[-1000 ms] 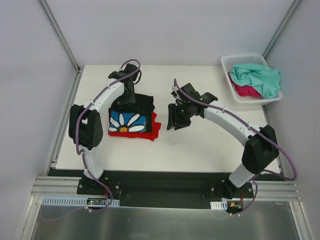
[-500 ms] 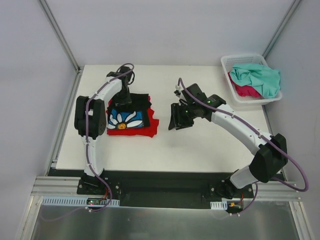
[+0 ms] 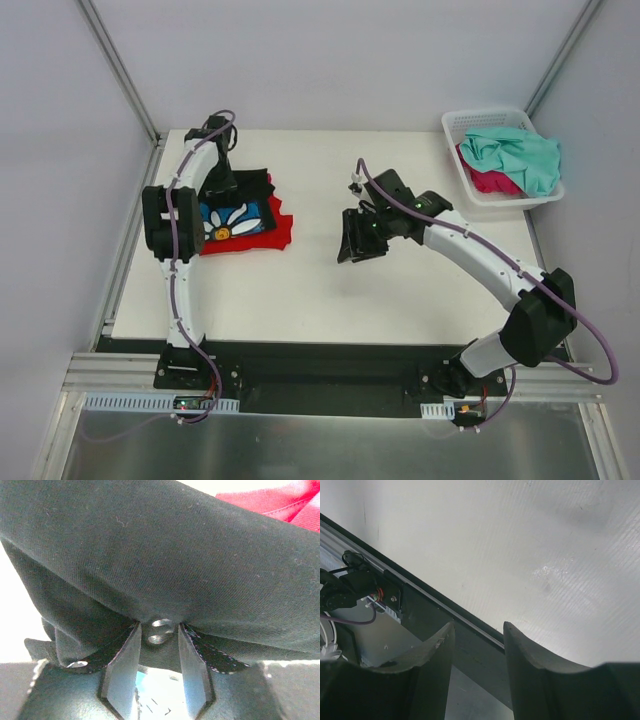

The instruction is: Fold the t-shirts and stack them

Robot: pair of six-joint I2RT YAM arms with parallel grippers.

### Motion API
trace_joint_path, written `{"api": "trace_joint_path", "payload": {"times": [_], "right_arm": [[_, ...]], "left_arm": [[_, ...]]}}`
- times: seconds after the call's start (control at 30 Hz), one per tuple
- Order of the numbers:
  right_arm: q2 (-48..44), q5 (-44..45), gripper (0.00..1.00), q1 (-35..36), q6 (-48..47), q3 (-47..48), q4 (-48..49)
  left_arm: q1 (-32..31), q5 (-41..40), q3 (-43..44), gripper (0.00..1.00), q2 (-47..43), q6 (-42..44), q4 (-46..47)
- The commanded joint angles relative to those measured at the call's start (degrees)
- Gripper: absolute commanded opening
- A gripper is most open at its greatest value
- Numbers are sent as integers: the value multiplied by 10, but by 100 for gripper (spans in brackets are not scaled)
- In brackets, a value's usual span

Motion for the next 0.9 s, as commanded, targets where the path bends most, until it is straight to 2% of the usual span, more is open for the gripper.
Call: {"api": "trace_joint_path", "payload": {"times": [0.0,0.17,0.3,0.43,0.53,0.67,0.73,0.87], "right_arm": [[-18,-10,47,2,-6,-14,-9],[-18,-20,47,3,-6,-23,-5],[-34,-17,47,3,-5,-30,-6],[-40,-17,47,7,-2,-32,-5],[-44,-20,47,11,2,-40,4],[-42,-22,47,17,4,-46,11],[-42,-21,47,19,5,-48,15],[-50,-23,47,25,11,-56,20]], "left_arm": [[29,-45,30,37,47,29,-4],[30,-60,68,38,12,41,-5],[28,-36,113,42,-34,31,-47],[-11,-54,117,43,-134,20,-74],[-49,-59,52,45,-205,-6,-86],[-104,-61,-125,46,-285,-57,-79],[-139,-69,-177,46,-335,-98,-74],[-169,-73,-313,47,-408,-149,-55]]}}
